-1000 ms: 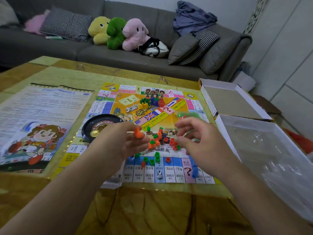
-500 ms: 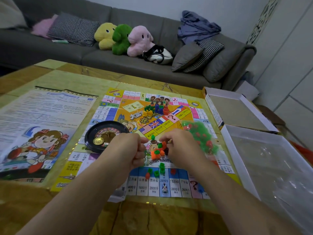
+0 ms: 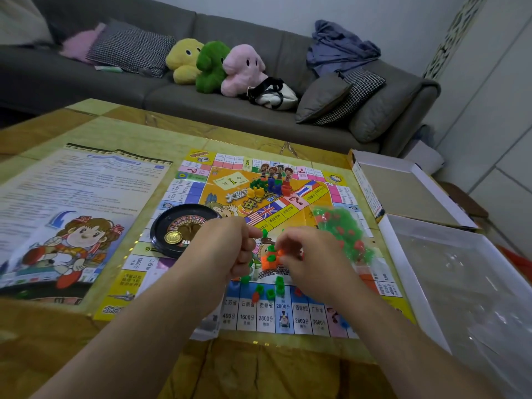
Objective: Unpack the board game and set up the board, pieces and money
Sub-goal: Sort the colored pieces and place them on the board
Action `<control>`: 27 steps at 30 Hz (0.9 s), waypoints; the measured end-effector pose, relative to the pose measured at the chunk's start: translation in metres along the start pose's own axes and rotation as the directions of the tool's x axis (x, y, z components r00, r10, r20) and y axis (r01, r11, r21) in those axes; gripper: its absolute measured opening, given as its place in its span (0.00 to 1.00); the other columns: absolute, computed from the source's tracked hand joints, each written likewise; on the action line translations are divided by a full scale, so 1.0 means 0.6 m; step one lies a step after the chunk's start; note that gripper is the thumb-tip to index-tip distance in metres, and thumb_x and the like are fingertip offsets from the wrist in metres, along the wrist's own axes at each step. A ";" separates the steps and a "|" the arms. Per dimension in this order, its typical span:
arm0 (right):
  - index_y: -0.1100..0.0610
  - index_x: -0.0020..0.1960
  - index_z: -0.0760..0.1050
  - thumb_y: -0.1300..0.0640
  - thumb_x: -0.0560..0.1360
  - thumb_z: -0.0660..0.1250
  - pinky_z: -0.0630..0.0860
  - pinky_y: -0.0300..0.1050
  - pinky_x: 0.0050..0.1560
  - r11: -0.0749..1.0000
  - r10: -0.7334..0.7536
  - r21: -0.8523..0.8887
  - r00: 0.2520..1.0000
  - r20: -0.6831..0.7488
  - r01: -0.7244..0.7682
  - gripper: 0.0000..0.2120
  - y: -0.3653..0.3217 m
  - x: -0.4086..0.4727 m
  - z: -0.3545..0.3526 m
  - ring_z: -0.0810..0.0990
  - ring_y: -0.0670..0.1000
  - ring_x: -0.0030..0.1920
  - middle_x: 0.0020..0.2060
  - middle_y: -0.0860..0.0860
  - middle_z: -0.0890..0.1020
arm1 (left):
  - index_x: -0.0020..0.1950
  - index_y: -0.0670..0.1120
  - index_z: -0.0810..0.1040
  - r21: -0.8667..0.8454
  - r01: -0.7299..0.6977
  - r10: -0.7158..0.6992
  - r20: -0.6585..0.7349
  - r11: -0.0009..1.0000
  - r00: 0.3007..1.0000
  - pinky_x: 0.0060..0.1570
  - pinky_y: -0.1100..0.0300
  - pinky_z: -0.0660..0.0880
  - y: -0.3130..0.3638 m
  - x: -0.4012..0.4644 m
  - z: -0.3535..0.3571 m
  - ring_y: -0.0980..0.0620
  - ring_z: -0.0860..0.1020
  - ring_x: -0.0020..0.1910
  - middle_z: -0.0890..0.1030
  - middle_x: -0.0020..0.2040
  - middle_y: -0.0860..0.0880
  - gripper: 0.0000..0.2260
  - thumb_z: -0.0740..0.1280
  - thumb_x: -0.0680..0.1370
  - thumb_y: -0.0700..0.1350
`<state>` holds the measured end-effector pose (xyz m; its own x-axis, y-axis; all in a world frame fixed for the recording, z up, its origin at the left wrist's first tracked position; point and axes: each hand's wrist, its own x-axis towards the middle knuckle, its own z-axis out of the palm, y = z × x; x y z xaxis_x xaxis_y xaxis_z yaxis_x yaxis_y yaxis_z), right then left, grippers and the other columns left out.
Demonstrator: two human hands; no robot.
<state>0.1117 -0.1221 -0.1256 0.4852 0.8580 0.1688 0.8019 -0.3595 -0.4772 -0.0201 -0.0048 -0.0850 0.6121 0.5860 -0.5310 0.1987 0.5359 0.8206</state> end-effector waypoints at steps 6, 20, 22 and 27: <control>0.47 0.45 0.80 0.62 0.75 0.76 0.77 0.40 0.46 1.000 -0.010 -0.012 1.000 0.021 0.011 0.11 -0.007 0.003 0.020 0.76 0.41 0.44 0.44 0.41 0.78 | 0.46 0.39 0.75 -0.007 -0.028 0.028 0.011 1.000 1.000 0.19 0.67 0.57 -0.003 -0.005 -0.004 0.54 0.62 0.24 0.68 0.28 0.49 0.12 0.53 0.80 0.33; 0.48 0.47 0.81 0.62 0.75 0.75 0.80 0.43 0.45 0.999 -0.041 0.012 0.998 0.049 0.040 0.09 -0.028 -0.002 0.026 0.77 0.44 0.43 0.43 0.43 0.78 | 0.47 0.40 0.75 0.027 -0.002 0.002 0.005 1.000 1.000 0.22 0.65 0.58 0.008 -0.019 -0.002 0.53 0.62 0.26 0.68 0.30 0.48 0.11 0.55 0.79 0.32; 0.46 0.49 0.82 0.61 0.77 0.74 0.80 0.46 0.47 0.996 -0.065 -0.052 0.995 0.075 0.069 0.09 -0.032 0.001 0.025 0.76 0.45 0.46 0.46 0.43 0.77 | 0.47 0.40 0.75 0.031 0.009 -0.009 0.000 0.999 1.000 0.22 0.65 0.58 0.010 -0.022 -0.001 0.53 0.62 0.27 0.68 0.30 0.48 0.11 0.55 0.80 0.32; 0.47 0.55 0.80 0.59 0.81 0.68 0.80 0.51 0.51 0.972 -0.096 -0.199 0.982 0.162 0.128 0.08 -0.035 -0.001 0.024 0.75 0.50 0.51 0.49 0.46 0.74 | 0.46 0.39 0.76 0.079 0.057 -0.058 0.011 0.995 0.998 0.30 0.61 0.57 0.014 -0.027 0.004 0.52 0.62 0.28 0.68 0.32 0.47 0.08 0.59 0.83 0.34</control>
<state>0.0897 -0.1097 -0.1281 0.3430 0.9366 0.0713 0.9105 -0.3129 -0.2703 -0.0263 -0.0112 -0.0691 0.6079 0.5471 -0.5755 0.2932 0.5188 0.8030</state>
